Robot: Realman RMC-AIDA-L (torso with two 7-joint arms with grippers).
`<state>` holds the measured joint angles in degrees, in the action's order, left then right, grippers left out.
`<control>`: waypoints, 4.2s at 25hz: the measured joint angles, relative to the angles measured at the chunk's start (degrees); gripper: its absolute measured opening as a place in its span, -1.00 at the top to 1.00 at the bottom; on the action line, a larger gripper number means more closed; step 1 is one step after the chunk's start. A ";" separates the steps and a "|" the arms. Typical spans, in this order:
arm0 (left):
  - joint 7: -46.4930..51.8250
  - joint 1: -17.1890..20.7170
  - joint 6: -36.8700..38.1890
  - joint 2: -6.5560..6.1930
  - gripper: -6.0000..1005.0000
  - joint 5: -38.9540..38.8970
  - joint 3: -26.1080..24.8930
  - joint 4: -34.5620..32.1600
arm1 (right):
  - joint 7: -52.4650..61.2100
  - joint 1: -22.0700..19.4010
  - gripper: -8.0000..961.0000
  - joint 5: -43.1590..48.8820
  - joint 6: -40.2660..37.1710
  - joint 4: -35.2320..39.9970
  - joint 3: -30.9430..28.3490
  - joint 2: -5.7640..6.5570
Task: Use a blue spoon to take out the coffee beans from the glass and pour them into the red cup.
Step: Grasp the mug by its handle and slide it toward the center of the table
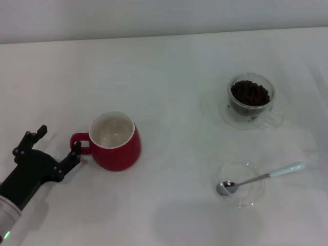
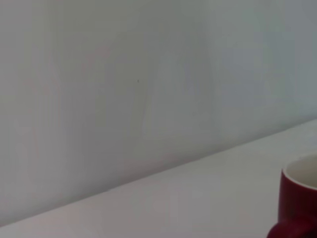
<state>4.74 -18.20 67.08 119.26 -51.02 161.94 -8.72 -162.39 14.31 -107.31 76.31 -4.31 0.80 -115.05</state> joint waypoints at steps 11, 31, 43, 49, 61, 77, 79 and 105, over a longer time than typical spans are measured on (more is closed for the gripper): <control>-0.15 -1.17 -0.25 0.10 -0.75 0.05 0.38 -0.10 | -0.04 -0.06 -0.72 -0.01 -0.14 -0.56 -0.02 0.00; -3.25 -2.01 -0.58 0.21 -0.39 1.16 0.79 -2.16 | -0.03 0.69 -0.72 -0.01 -0.80 -0.03 -0.33 0.00; -3.27 -3.55 -1.07 0.18 0.67 2.18 0.86 -2.18 | -0.03 1.24 -0.70 -0.34 -0.94 0.62 -0.61 0.01; -2.96 -4.83 -1.71 0.18 0.69 3.73 0.84 -2.18 | 0.13 1.36 -0.70 -0.53 -0.68 0.71 -0.71 0.00; -3.25 -8.68 -4.83 0.35 0.71 7.94 0.84 -2.97 | 0.26 1.35 -0.69 -0.54 -0.30 0.71 -0.72 0.00; -3.34 -11.75 -7.92 0.44 0.72 10.35 0.84 -3.94 | 0.81 3.84 -0.67 1.64 3.17 3.92 4.72 0.03; -3.34 -11.56 -7.94 0.45 0.69 10.35 0.84 -3.99 | 1.59 5.43 -0.67 1.67 3.43 5.16 6.33 0.06; -3.78 -8.84 -7.12 0.44 0.00 9.89 0.39 -5.19 | 4.71 15.95 -0.64 0.71 -4.56 14.13 8.16 0.22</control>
<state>0.96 -27.04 59.97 119.70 -41.12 162.32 -13.91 -157.67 30.26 -106.60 71.75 9.81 8.96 -114.84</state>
